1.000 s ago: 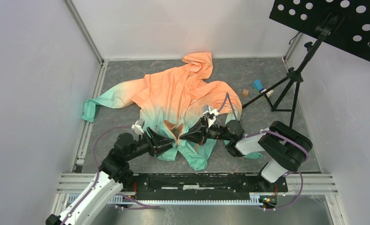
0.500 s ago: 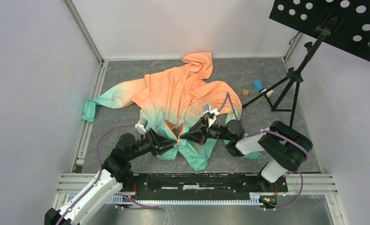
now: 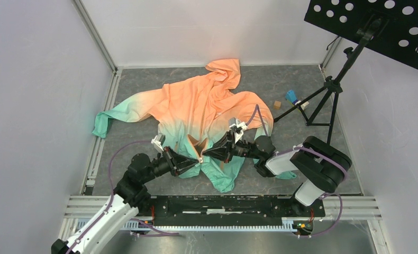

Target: Zip up the jacket

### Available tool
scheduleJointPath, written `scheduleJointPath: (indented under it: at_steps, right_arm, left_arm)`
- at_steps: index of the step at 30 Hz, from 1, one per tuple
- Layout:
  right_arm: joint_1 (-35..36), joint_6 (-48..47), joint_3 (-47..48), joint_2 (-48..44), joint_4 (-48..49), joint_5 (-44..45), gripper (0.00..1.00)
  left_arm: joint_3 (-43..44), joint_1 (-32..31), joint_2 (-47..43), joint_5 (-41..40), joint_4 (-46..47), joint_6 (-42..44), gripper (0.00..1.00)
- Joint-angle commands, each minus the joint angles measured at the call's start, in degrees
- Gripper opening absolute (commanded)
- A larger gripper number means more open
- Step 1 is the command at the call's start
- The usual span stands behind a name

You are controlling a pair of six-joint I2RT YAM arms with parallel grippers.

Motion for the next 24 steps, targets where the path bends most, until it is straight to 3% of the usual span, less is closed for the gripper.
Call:
scheduleJointPath:
  at_steps: [1,8,18,24]
  right_arm:
    - [-0.1,0.9,1.0,1.7,27.4,6.8,0.00]
    - [0.5,4.4,2.1,3.3,27.5,12.2,0.00]
    - [1.3,11.7,2.3,2.1,27.5,20.4,0.00]
    - [1.6,14.6,2.0,4.0,27.4,23.2,0.00]
  left_arm:
    - [-2.2,-0.5,-2.7,4.3,1.1,4.4,0.02]
    - [-3.2,-0.5,-4.6,4.8,0.8,5.6,0.02]
    - [0.5,-1.3,0.1,4.1,-10.6,14.2,0.02]
    - [1.5,-1.7,0.5,5.3,-8.4,15.2,0.02]
